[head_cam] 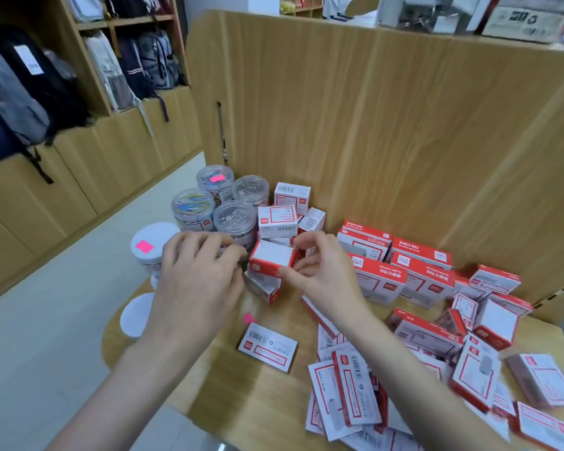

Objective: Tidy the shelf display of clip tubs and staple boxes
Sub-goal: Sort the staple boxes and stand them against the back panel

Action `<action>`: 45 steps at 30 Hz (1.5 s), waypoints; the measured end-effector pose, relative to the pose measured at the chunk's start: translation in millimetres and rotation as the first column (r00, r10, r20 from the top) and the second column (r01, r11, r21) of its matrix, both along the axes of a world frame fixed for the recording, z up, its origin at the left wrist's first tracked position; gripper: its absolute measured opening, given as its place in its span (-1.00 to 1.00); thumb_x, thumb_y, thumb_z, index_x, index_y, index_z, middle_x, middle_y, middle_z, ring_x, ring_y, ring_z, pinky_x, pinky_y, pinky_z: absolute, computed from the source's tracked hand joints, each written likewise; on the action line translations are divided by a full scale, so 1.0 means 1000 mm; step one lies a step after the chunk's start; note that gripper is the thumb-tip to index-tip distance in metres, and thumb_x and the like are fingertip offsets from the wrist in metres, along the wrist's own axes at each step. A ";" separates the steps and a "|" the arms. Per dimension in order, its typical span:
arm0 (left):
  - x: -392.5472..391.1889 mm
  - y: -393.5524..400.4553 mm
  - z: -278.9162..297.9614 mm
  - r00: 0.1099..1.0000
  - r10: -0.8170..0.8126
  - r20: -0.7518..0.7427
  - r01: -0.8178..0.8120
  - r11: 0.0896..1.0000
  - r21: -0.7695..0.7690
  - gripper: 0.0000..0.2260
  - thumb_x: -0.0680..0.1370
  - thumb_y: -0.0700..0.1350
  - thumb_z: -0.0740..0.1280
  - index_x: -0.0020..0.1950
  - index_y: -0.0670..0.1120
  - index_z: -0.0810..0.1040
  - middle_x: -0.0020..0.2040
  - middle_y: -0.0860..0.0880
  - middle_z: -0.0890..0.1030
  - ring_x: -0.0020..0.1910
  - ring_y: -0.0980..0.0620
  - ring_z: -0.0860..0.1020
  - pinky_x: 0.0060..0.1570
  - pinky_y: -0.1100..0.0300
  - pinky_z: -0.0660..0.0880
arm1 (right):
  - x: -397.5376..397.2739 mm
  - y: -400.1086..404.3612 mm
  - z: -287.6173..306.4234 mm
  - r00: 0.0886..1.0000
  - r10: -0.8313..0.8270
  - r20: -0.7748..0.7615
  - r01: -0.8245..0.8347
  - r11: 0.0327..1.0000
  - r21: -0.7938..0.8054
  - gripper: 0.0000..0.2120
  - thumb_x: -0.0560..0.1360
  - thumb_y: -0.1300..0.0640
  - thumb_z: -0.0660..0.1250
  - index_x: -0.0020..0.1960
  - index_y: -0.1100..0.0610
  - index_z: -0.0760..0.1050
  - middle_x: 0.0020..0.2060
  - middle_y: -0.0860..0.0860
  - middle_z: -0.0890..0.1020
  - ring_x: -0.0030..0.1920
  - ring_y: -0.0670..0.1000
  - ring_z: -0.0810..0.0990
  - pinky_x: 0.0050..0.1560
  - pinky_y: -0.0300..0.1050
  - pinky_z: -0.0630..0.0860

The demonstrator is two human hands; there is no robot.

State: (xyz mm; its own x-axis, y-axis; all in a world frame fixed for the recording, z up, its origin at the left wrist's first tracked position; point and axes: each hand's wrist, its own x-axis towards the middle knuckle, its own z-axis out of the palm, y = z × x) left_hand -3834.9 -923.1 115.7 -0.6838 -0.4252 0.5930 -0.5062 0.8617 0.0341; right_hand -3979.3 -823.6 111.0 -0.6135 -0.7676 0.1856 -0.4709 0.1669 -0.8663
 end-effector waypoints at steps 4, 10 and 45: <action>-0.003 0.008 0.001 0.995 -0.099 -0.019 0.099 0.995 0.030 -0.84 0.42 -0.16 0.25 -0.10 -0.11 0.60 -0.08 -0.04 0.60 -0.08 -0.10 0.49 0.03 0.04 0.28 | -0.003 0.013 0.001 0.996 0.021 0.086 -0.016 0.998 -0.060 -0.69 0.35 0.31 0.43 -0.07 0.01 0.40 0.00 0.06 0.51 -0.17 -0.07 0.61 -0.16 -0.30 0.56; -0.035 0.031 -0.001 0.933 -0.358 0.041 0.353 0.931 0.095 -0.79 0.43 -0.12 0.17 -0.08 -0.12 0.58 -0.02 -0.06 0.57 -0.02 -0.07 0.41 -0.08 0.09 0.29 | -0.039 0.068 0.013 0.982 -0.186 -0.045 0.180 0.978 -0.105 -0.74 0.42 0.32 0.36 -0.17 -0.04 0.44 -0.06 0.04 0.53 -0.20 -0.11 0.58 -0.18 -0.26 0.54; -0.039 0.045 -0.020 0.890 -0.456 -0.018 0.449 0.870 0.205 -0.81 0.46 -0.15 0.19 -0.01 -0.09 0.56 0.03 -0.03 0.56 0.02 -0.04 0.48 0.01 0.08 0.37 | -0.062 0.059 0.033 0.996 0.037 -0.087 -0.038 0.999 -0.012 -0.73 0.31 0.17 0.51 -0.15 -0.01 0.43 -0.19 -0.17 0.58 -0.12 -0.20 0.55 -0.19 -0.31 0.44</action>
